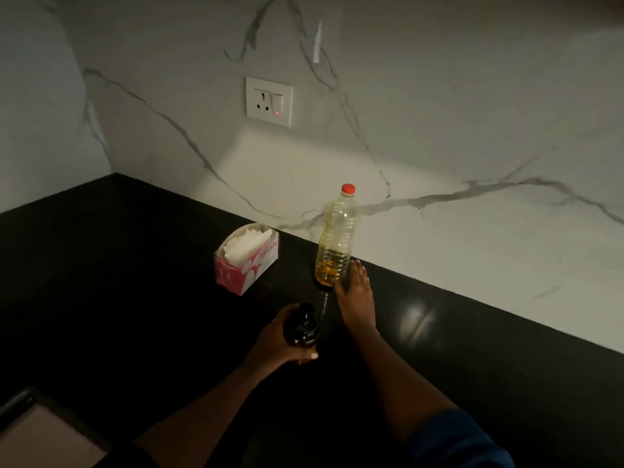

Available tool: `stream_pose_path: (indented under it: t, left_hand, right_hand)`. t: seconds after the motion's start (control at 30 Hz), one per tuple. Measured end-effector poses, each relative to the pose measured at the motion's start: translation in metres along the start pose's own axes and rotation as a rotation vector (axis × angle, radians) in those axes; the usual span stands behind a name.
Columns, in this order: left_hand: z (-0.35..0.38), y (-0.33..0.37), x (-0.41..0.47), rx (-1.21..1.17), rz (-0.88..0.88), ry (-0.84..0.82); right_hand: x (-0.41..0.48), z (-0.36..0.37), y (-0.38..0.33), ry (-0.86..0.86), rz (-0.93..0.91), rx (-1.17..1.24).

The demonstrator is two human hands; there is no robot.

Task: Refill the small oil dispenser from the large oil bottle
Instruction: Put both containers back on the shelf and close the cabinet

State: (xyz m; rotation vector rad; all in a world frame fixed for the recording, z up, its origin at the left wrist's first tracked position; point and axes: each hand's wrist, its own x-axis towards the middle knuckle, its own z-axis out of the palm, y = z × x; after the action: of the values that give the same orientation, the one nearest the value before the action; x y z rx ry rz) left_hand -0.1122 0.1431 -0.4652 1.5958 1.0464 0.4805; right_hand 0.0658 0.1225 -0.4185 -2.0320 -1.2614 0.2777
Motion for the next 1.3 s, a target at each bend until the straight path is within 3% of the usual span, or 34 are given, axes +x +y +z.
stream_pose_path:
  t: [0.2, 0.4, 0.6, 0.87, 1.1, 1.3]
  left_hand:
    - [0.002, -0.004, 0.012, 0.050, 0.030, 0.130]
    - [-0.002, 0.002, 0.022, 0.049, 0.060, 0.180]
    - [0.000, -0.003, 0.027, 0.021, 0.048, 0.175]
    - [0.001, -0.005, 0.028, 0.022, -0.019, 0.168]
    - [-0.003, 0.018, 0.011, -0.165, -0.033, 0.215]
    - [-0.027, 0.071, -0.011, -0.169, 0.127, 0.201]
  right_hand:
    - [0.074, 0.017, -0.006, 0.050, 0.200, 0.397]
    - [0.109, 0.038, -0.006, 0.125, 0.224, 0.527]
    - [0.116, 0.040, -0.009, 0.252, 0.208, 0.473]
    - [0.091, 0.033, -0.015, 0.211, 0.139, 0.470]
    - [0.047, 0.002, -0.035, 0.267, 0.073, 0.562]
    - [0.009, -0.038, -0.062, 0.281, -0.039, 0.495]
